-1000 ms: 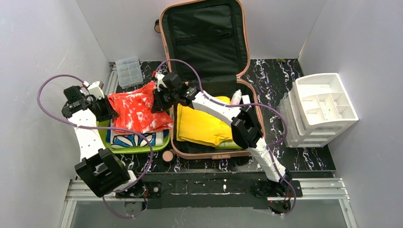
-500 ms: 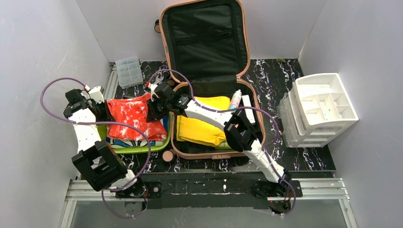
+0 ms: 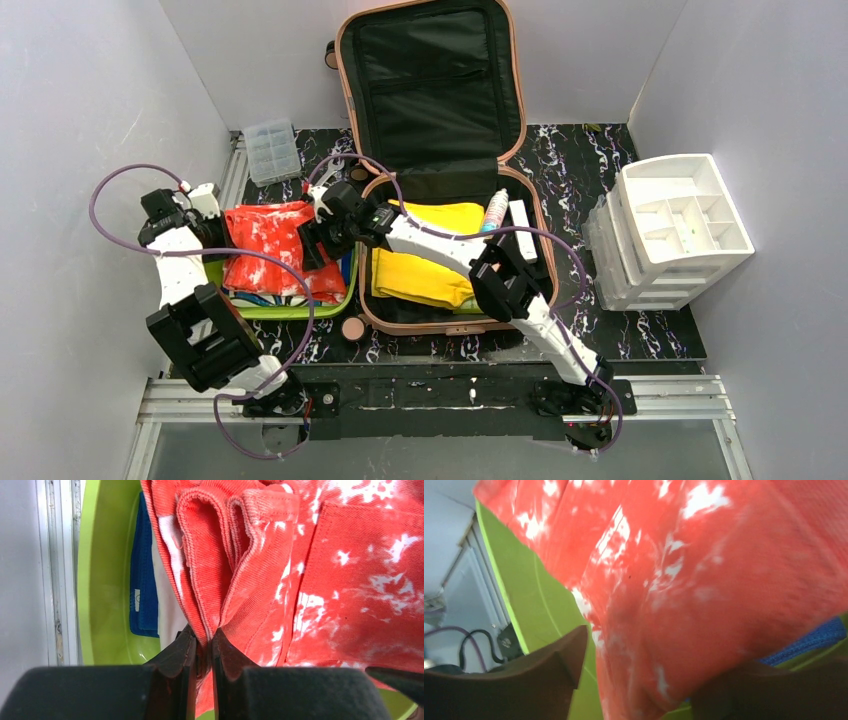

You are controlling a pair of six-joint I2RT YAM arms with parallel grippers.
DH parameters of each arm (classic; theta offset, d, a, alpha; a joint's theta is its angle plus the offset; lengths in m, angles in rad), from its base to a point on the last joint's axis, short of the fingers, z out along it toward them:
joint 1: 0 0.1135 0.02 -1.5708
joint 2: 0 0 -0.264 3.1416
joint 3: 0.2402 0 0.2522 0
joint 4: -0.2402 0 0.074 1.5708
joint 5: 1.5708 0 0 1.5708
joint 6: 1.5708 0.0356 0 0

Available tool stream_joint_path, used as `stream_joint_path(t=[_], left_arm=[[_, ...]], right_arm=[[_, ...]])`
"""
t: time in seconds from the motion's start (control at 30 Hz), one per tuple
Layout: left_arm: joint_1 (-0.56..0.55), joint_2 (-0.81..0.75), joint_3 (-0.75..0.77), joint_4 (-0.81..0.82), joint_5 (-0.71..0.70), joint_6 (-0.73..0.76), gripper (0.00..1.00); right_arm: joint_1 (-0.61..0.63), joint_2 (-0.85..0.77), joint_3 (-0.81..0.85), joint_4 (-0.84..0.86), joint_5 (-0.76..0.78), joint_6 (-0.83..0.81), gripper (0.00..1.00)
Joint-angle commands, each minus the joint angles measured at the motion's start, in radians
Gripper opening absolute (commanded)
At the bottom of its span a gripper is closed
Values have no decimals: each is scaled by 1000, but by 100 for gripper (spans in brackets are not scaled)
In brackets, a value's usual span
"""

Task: Open, take out, and arrange the luggage
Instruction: Place the clothes in the bin.

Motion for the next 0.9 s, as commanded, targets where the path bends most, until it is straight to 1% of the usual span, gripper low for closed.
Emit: stream_joint_path(t=[0.0,0.03,0.07,0.13,0.2,0.27,0.3,0.37,0.47,0.57,0.6,0.7,0.77,0.8,0.83,0.87], left_arm=[[1,5,6,103,12,8,0],[1,10,5,110,5,7,0],[2,12,4,117,0,5,2],[2,21,5,118,-2,3,18],[2,23,4,106,6,3,28],[1,17,0,94,4,3,44],[2,9,-3,89,-2,4,55],[2,-14,-14,91,-22,6,67],[2,-52,-25,99,-49,10,72],[1,-96,-16,103,-57,-3,82],[2,-112,-10,104,-53,-11,86],[1,-158,2,114,22,-30,89],[-15,-169,17,115,84,-50,89],[-29,-166,26,115,92,-57,87],[-58,-160,32,112,93,-57,85],[-108,-150,36,111,86,-54,83]], right_arm=[[16,-41,8,-27,14,-103,86],[16,-51,8,-34,25,-112,91],[16,-61,10,-40,35,-127,93],[16,-81,13,-52,56,-158,98],[16,-104,13,-61,75,-181,98],[16,-127,17,-74,99,-205,98],[16,-138,20,-82,113,-216,98],[16,-162,19,-97,142,-239,98],[16,-197,19,-120,202,-265,98],[16,-237,20,-131,267,-297,98],[16,-253,20,-132,288,-308,98],[17,-276,33,-138,336,-338,97],[14,-287,36,-140,339,-354,90],[11,-293,36,-141,337,-361,86],[8,-299,33,-144,334,-368,80],[2,-310,25,-146,331,-374,75]])
